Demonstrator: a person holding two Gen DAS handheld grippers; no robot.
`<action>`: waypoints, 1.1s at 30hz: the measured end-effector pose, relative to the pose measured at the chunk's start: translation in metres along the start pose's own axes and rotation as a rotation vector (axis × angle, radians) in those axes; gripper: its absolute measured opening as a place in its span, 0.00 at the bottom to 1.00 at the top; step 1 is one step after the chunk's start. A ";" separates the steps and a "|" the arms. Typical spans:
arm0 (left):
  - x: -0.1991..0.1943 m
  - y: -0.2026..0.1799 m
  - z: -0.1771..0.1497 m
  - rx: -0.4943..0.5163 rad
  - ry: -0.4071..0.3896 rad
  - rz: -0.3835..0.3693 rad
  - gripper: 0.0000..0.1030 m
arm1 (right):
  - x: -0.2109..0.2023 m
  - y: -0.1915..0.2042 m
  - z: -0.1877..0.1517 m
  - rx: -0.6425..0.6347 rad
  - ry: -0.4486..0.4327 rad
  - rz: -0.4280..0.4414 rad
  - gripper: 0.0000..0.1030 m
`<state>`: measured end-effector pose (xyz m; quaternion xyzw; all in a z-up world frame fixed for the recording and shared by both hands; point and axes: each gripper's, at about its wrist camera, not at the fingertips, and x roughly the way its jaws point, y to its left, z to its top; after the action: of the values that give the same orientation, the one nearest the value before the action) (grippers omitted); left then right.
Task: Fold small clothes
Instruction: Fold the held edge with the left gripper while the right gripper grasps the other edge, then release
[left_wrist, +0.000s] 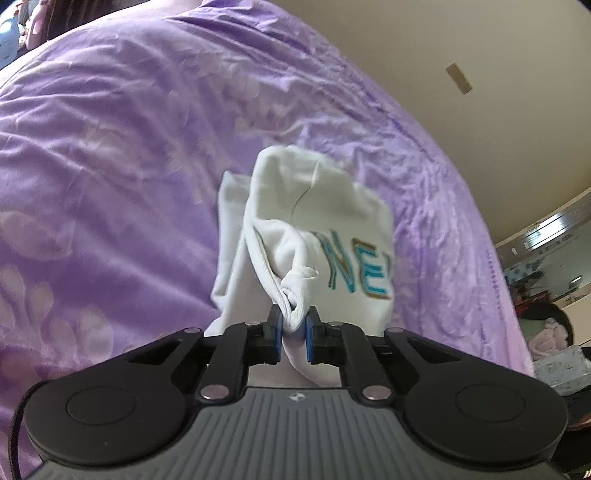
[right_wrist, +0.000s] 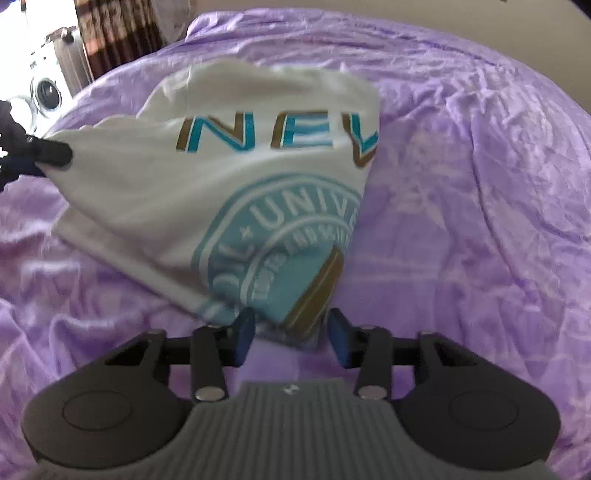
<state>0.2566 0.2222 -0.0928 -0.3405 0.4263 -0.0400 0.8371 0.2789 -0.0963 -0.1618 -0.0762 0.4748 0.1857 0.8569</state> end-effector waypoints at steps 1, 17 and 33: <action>-0.002 -0.001 0.001 -0.004 -0.003 -0.007 0.11 | -0.001 0.000 0.001 -0.001 -0.001 -0.004 0.26; 0.038 0.045 -0.029 0.042 0.086 0.160 0.09 | 0.004 -0.051 -0.027 0.231 0.110 0.065 0.00; 0.041 0.032 -0.032 0.135 0.096 0.223 0.10 | -0.007 -0.021 -0.008 0.150 -0.027 0.051 0.00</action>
<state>0.2518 0.2152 -0.1534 -0.2317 0.4975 0.0082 0.8359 0.2777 -0.1202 -0.1615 0.0027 0.4777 0.1726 0.8614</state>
